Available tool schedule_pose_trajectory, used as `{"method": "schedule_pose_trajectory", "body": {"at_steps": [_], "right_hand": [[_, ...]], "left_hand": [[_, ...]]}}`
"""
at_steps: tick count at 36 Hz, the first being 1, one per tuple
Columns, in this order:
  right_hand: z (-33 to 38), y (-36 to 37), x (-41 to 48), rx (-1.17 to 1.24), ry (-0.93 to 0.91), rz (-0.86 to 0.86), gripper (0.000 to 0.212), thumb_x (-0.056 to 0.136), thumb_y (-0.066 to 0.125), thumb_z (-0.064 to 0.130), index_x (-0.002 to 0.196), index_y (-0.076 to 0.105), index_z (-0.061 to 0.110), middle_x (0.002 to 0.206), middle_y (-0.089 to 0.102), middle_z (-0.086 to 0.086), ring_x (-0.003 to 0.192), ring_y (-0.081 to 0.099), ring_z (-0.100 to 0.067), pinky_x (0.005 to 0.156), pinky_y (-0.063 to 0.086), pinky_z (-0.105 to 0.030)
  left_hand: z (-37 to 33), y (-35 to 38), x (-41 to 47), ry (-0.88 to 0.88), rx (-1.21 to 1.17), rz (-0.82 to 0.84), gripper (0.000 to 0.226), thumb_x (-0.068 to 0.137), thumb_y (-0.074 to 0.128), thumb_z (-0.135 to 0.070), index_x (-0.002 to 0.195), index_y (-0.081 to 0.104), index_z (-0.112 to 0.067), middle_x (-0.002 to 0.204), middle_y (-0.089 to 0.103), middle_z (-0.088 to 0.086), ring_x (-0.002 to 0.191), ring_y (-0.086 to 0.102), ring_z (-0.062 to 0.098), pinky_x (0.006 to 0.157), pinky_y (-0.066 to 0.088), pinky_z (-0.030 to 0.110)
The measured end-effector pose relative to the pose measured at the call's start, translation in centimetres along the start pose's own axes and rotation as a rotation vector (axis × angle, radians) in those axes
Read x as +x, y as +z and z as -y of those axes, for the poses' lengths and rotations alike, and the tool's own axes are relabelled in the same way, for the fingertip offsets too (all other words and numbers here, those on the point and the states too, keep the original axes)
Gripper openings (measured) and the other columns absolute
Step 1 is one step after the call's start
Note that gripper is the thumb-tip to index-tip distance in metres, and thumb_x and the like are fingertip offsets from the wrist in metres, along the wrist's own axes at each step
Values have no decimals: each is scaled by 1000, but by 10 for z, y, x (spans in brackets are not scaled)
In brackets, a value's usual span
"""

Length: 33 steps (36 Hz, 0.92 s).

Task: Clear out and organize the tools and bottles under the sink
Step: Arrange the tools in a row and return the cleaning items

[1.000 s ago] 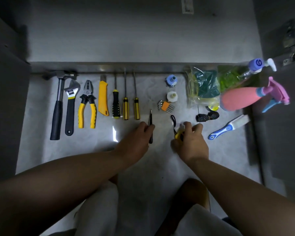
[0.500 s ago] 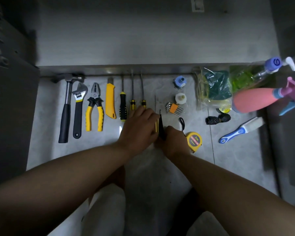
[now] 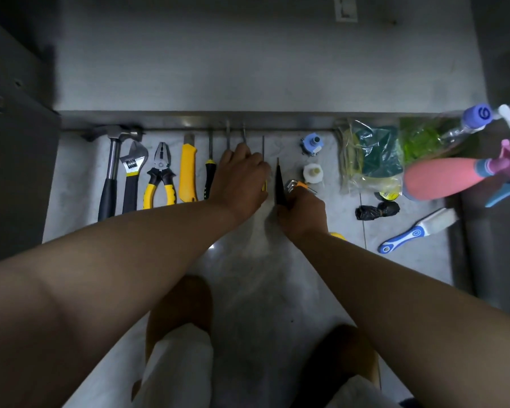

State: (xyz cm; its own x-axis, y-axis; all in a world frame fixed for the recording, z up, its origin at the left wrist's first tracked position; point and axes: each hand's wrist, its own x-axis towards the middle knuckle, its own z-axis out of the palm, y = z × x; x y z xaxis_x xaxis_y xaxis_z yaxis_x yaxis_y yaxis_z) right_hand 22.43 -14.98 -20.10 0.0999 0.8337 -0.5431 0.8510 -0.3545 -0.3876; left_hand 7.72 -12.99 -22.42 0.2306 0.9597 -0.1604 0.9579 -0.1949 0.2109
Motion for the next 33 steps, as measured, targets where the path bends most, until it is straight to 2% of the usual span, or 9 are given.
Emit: {"method": "schedule_pose_trajectory", "body": {"at_steps": [2, 10, 12, 15, 17, 19, 24, 30, 33], "right_hand": [[4, 2, 3, 15, -17, -26, 12, 87, 59, 14, 99, 58, 11, 97, 63, -8, 99, 61, -33, 82, 50, -37], [11, 10, 9, 60, -62, -137, 13, 90, 56, 7, 102, 56, 8, 97, 65, -13, 93, 63, -33, 77, 52, -39], [9, 10, 5, 43, -110, -194, 14, 89, 53, 5, 103, 55, 8, 103, 61, -13, 91, 61, -36, 76, 50, -41], [-1, 13, -9, -34, -242, -234, 25, 88, 51, 0, 111, 54, 9, 124, 49, -13, 87, 59, -43, 73, 51, -49], [-10, 15, -17, -121, -342, -196, 39, 88, 49, 0, 125, 55, 11, 138, 43, -10, 92, 60, -42, 75, 52, -48], [-19, 17, -24, -226, -406, -117, 55, 87, 51, 1, 141, 47, 13, 150, 34, -6, 103, 59, -37, 78, 54, -47], [-31, 22, -31, -336, -393, 20, 83, 84, 56, 0, 157, 22, 20, 163, 9, 9, 112, 52, -28, 70, 52, -39], [-28, 25, -26, -306, -383, 22, 85, 85, 54, 1, 158, 18, 25, 165, 6, 11, 119, 50, -27, 76, 53, -41], [-27, 22, -26, -272, -400, 0, 79, 85, 54, 3, 156, 25, 23, 164, 15, 6, 118, 53, -29, 79, 55, -43]], "left_hand": [[2, -1, 2, -13, 2, -1, 45, 85, 69, -41, 123, 65, -18, 120, 62, 0, 121, 43, 28, 94, 30, 39], [3, -4, 8, -40, 1, 10, 40, 85, 68, -38, 120, 67, -19, 119, 62, 0, 121, 44, 29, 91, 30, 40], [3, -3, 7, -42, 0, 9, 41, 85, 68, -39, 121, 67, -19, 120, 62, 0, 122, 44, 29, 92, 31, 40], [4, -2, 6, -48, -9, 9, 44, 86, 68, -40, 124, 65, -18, 122, 62, 0, 122, 44, 29, 92, 31, 39], [4, -2, 5, -49, -16, 12, 44, 86, 68, -39, 125, 65, -19, 123, 61, 0, 123, 44, 29, 93, 31, 40], [4, -2, 3, -46, -15, 10, 45, 86, 68, -39, 126, 65, -19, 124, 61, 0, 123, 44, 29, 94, 32, 40], [4, -2, 1, -40, -6, 1, 50, 87, 68, -42, 130, 62, -19, 128, 60, 1, 126, 43, 29, 96, 33, 41], [1, -1, -6, -29, -50, -56, 53, 86, 69, -38, 135, 60, -20, 129, 58, 1, 126, 45, 28, 96, 34, 41], [-3, 0, -11, 6, -58, -97, 50, 88, 65, -33, 136, 60, -20, 128, 58, 1, 125, 46, 28, 95, 36, 41]]}}
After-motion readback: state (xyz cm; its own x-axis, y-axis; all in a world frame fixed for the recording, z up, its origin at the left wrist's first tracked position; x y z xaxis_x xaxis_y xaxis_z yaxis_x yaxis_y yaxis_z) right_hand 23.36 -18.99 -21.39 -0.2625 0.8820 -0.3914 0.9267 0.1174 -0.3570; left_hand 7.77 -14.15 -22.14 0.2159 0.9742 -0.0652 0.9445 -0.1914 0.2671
